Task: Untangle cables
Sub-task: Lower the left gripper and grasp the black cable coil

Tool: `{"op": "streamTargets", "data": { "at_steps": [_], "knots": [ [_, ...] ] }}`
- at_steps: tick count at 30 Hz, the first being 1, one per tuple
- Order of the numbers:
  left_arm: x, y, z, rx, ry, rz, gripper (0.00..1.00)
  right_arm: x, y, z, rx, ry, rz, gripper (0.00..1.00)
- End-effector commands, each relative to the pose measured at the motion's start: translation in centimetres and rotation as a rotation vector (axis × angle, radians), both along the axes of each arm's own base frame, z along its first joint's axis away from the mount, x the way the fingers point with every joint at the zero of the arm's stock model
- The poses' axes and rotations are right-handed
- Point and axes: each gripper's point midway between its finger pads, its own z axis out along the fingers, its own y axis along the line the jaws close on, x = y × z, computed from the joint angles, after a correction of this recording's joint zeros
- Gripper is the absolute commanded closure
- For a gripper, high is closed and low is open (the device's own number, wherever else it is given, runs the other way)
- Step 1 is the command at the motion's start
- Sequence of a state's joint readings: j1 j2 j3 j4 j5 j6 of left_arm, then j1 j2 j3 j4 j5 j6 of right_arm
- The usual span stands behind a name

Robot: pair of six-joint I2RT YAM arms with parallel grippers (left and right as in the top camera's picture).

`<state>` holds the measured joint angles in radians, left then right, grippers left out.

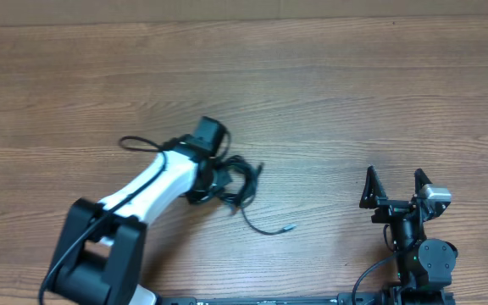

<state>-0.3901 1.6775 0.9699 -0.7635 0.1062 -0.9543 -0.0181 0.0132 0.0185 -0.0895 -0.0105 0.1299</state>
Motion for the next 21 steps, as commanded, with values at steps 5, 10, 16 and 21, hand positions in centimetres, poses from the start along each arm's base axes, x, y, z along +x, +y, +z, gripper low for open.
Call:
{"op": "streamTargets", "data": {
  "at_steps": [5,10,16,21],
  "knots": [
    [-1.9,1.8,2.7,0.007,0.058,0.295,0.96,0.0,-0.2,-0.3,-0.001,0.003,-0.01,0.0],
    [-2.0,1.5,2.6,0.004,0.059,0.276,0.95,0.0,-0.2,-0.3,-0.001,0.003,-0.01,0.0],
    [-2.0,1.4,2.6,0.002,0.045,0.165,0.32,0.0,-0.2,-0.3,-0.001,0.003,-0.01,0.0],
    [-0.7,1.5,2.7,0.035,-0.055,-0.179,0.22,0.0,-0.2,-0.3,-0.001,0.003,-0.01,0.0]
  ]
}}
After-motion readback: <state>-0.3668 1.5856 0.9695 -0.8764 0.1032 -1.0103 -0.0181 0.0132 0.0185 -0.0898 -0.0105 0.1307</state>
